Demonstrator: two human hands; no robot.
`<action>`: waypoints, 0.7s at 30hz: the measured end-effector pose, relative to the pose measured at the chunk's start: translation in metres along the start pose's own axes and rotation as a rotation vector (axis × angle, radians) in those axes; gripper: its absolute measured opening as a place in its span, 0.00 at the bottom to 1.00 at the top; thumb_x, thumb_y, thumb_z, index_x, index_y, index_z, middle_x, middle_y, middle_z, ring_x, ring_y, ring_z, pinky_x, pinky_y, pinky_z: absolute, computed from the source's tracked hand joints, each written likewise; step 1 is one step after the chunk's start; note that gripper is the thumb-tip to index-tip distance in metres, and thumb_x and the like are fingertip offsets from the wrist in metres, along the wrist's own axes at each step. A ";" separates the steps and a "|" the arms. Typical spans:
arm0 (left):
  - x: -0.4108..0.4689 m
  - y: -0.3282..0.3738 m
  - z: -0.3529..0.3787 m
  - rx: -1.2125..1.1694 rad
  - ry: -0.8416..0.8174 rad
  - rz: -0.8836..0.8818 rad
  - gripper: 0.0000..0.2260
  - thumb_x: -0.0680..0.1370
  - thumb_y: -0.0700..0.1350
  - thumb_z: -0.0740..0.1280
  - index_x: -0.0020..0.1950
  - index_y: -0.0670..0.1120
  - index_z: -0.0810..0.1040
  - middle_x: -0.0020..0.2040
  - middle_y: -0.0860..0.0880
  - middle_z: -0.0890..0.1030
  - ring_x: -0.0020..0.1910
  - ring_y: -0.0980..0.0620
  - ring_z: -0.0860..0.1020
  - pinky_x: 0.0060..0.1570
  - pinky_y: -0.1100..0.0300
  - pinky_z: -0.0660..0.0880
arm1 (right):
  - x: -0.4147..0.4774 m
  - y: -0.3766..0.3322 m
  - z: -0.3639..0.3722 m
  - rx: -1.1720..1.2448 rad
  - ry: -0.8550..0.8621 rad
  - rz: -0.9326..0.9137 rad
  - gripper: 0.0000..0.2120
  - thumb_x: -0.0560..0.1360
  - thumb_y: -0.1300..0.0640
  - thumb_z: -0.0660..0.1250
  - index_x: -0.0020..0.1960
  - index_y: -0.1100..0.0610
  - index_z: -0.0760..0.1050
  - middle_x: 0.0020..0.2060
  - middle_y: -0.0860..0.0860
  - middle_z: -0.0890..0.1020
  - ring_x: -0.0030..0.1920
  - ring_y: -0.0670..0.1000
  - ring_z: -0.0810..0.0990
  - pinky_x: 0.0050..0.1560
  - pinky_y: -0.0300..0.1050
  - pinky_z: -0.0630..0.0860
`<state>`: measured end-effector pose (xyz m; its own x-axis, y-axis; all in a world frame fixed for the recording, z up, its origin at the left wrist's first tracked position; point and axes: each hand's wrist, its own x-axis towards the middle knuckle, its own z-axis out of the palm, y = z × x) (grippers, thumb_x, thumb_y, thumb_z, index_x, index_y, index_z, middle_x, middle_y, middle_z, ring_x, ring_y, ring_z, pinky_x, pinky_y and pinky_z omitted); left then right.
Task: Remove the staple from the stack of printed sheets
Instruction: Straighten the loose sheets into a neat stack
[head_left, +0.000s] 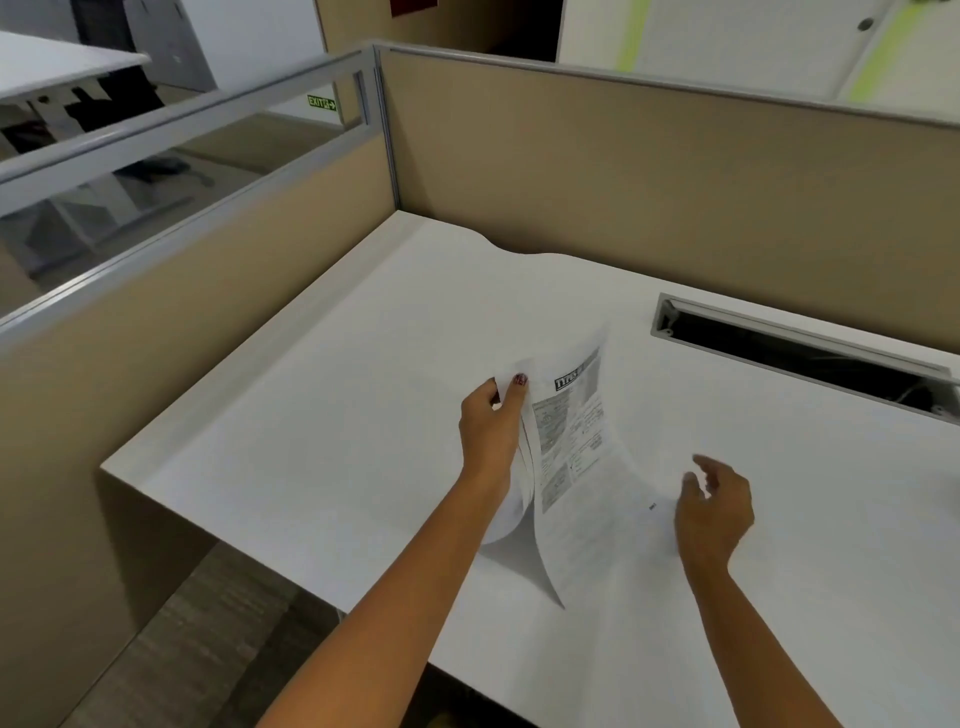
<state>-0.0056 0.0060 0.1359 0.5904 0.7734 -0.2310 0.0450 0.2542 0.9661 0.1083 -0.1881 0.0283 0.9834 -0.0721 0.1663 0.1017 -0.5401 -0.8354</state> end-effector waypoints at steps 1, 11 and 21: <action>0.000 0.004 0.000 0.008 -0.039 0.008 0.10 0.79 0.47 0.64 0.48 0.42 0.81 0.47 0.42 0.83 0.46 0.47 0.81 0.46 0.53 0.77 | 0.002 -0.008 0.001 0.082 -0.048 -0.027 0.15 0.76 0.65 0.67 0.62 0.59 0.76 0.59 0.58 0.78 0.57 0.57 0.77 0.58 0.50 0.74; 0.022 0.051 -0.018 -0.054 -0.319 0.033 0.07 0.78 0.47 0.66 0.50 0.48 0.83 0.45 0.49 0.86 0.46 0.50 0.84 0.47 0.56 0.81 | 0.028 -0.062 0.001 0.716 -0.892 -0.060 0.29 0.73 0.58 0.70 0.71 0.55 0.65 0.67 0.56 0.76 0.67 0.58 0.74 0.67 0.59 0.70; 0.040 0.034 -0.036 0.018 -0.148 -0.075 0.21 0.78 0.61 0.59 0.59 0.49 0.80 0.53 0.49 0.83 0.51 0.48 0.81 0.50 0.53 0.78 | 0.002 -0.058 0.003 0.711 -0.732 0.092 0.17 0.75 0.61 0.69 0.63 0.58 0.77 0.58 0.55 0.83 0.59 0.57 0.82 0.60 0.56 0.77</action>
<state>-0.0089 0.0665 0.1550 0.6967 0.6585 -0.2847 0.1074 0.2966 0.9489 0.1048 -0.1546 0.0761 0.8181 0.5701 -0.0755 -0.1472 0.0807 -0.9858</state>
